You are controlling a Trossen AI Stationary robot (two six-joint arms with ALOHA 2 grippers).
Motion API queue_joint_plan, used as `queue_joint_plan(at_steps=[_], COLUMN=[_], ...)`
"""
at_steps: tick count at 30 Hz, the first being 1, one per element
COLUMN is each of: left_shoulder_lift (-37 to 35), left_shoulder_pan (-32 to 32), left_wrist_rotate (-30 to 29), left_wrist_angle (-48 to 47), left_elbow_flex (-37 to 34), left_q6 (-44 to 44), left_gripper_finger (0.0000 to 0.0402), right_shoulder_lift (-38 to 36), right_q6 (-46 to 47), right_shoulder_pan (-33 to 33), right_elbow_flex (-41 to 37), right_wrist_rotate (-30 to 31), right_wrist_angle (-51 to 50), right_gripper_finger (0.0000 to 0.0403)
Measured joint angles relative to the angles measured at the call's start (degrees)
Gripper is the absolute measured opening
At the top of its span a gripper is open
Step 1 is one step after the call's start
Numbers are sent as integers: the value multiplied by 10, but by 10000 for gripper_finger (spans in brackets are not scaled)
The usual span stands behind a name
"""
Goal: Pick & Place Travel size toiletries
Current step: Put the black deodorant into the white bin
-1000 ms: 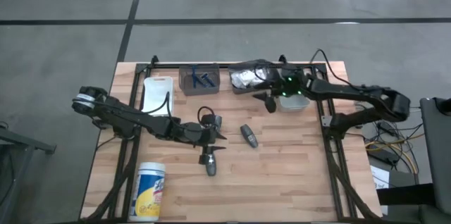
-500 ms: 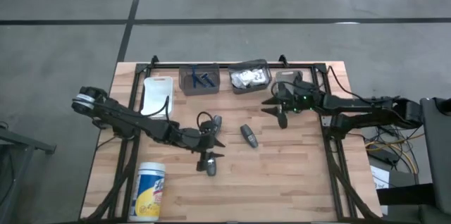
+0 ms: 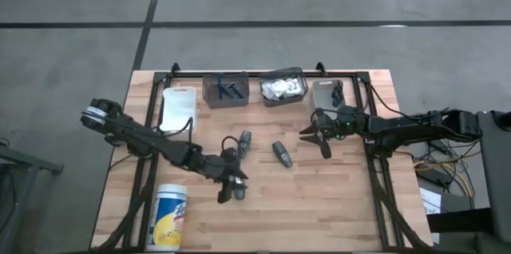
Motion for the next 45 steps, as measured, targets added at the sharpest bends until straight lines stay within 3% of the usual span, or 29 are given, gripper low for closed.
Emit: queue_joint_plan(at_steps=[3, 8, 12, 18, 23, 33, 40, 45], left_shoulder_lift=[0, 0, 0, 0, 0, 0, 0, 0], left_shoulder_pan=[-5, -6, -6, -6, -6, -6, -5, -5], left_wrist_rotate=[28, 28, 27, 27, 27, 23, 8, 1], left_wrist_angle=[-24, -118, -139, -139, -139, -139, -139, -139], left_elbow_flex=[0, 0, -1, -1, -1, -1, -1, -1], left_q6=[52, 166, 209, 240, 242, 296, 338, 338], left_gripper_finger=[168, 168, 168, 168, 168, 168, 168, 168], right_shoulder_lift=[0, 0, 0, -18, -51, -119, -123, -122], right_q6=[-2, -2, -3, -109, -48, -56, -95, -37], right_shoulder_pan=[1, 1, 1, 1, 17, 105, 165, 167], right_elbow_flex=[-7, -8, -8, -18, -55, -113, -113, -113], right_wrist_rotate=[0, 0, -2, -128, -18, 112, 155, 155], right_wrist_angle=[24, 30, 30, 38, 98, 133, 117, 93], right_gripper_finger=[88, 69, 56, 58, 58, 29, 11, 12])
